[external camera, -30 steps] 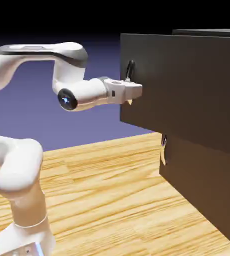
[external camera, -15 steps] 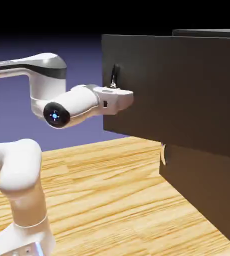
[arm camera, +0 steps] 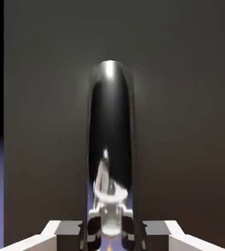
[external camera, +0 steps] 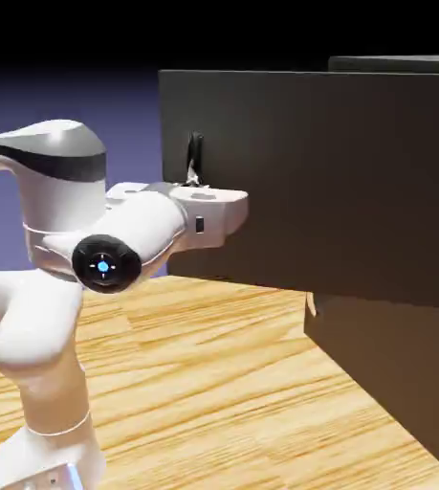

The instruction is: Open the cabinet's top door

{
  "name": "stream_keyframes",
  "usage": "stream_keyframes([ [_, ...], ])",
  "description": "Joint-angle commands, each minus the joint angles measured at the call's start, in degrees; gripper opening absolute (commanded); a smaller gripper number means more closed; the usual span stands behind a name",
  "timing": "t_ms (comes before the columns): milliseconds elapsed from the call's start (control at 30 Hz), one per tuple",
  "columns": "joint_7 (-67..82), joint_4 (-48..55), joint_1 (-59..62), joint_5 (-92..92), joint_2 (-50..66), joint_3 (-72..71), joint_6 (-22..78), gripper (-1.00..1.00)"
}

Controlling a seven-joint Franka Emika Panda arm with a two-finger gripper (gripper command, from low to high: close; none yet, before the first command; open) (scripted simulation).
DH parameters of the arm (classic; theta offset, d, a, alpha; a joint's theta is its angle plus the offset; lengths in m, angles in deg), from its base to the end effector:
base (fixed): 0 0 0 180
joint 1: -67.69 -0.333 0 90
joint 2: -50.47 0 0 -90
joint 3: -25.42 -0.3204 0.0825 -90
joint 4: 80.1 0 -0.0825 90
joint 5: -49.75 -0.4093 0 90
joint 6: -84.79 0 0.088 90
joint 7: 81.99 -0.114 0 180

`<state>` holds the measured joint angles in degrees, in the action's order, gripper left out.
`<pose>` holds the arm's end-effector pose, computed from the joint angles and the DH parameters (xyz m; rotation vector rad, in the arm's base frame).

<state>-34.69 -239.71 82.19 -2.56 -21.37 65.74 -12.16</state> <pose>0.1894 -0.1715 0.5378 -1.6711 -0.1537 -1.0732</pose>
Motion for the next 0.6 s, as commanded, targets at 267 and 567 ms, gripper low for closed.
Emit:
stream_keyframes([
  [267, 1.14, 17.52, -12.68, 12.59, 8.15, 17.82, 16.72, -1.00],
  [567, -0.09, 36.21, -29.68, 19.39, 10.75, 31.28, 30.22, -1.00],
])
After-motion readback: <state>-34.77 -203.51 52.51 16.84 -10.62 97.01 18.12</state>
